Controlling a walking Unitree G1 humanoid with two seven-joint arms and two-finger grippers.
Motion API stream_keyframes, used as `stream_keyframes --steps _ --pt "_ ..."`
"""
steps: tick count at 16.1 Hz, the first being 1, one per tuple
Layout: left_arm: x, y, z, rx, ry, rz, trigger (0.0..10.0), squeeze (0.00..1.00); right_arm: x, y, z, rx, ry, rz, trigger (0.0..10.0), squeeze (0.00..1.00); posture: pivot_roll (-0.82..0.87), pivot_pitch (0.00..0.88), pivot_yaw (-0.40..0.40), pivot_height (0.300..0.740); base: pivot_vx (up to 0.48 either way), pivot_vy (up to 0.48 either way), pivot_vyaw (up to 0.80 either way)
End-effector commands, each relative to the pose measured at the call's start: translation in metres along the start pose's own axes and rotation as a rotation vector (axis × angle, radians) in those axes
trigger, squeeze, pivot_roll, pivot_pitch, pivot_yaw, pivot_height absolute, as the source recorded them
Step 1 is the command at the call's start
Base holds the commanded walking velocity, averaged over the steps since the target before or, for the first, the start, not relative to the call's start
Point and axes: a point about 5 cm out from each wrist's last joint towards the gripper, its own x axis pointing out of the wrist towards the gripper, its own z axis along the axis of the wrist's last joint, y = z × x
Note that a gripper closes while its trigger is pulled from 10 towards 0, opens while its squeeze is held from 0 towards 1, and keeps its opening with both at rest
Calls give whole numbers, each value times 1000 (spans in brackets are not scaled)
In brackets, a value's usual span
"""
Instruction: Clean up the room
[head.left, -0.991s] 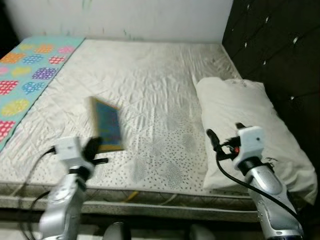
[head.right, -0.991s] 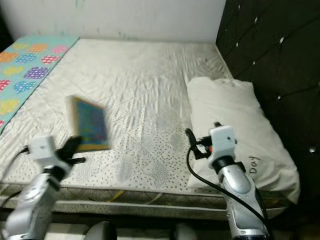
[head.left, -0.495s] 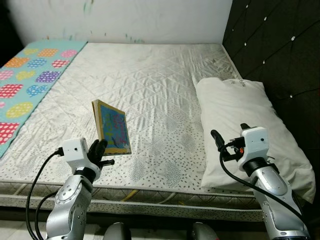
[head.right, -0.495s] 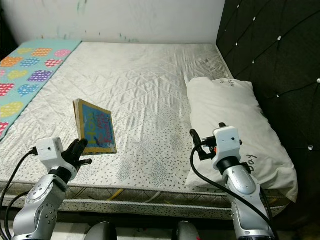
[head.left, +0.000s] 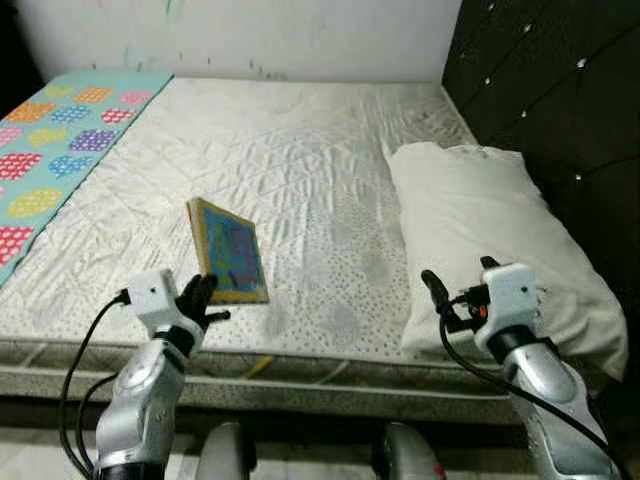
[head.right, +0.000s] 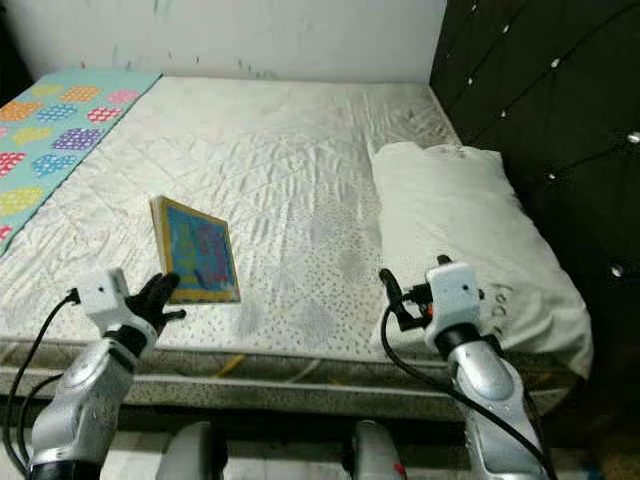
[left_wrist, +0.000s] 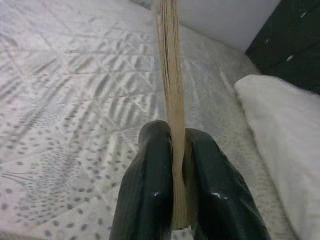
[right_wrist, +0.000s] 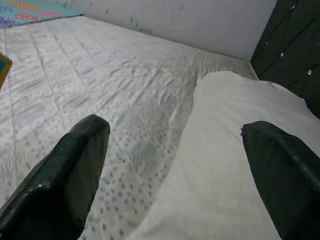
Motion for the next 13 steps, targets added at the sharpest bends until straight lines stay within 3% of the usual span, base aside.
stream_keyframes --steps 1,3,5,8,9,13 --pt "8 -7 13 -17 -36 -59 10000 0 -3 -5 5 -19 -9 -6 10000 0 -241 39 -16 600 0 0 0" --pt "23 -27 14 -93 19 -187 10000 0 -10 -10 4 -41 13 -9 10000 0 -253 62 -42 600 0 0 0" --pt "33 -32 18 -131 15 -208 10000 0 -18 -13 4 -73 26 1 10000 0 -271 73 -50 600 0 0 0" --pt "36 -28 17 -152 19 -190 10000 0 -27 -21 4 -93 47 -13 10000 0 -287 90 -65 600 0 0 0" --pt "38 -19 16 -208 23 -152 10000 0 -33 -23 3 -110 66 -13 10000 0 -295 98 -72 600 0 0 0" --pt "39 -8 3 -258 63 -110 10000 0 -51 -35 6 -164 102 -33 10000 0 -339 134 -100 600 0 0 0"
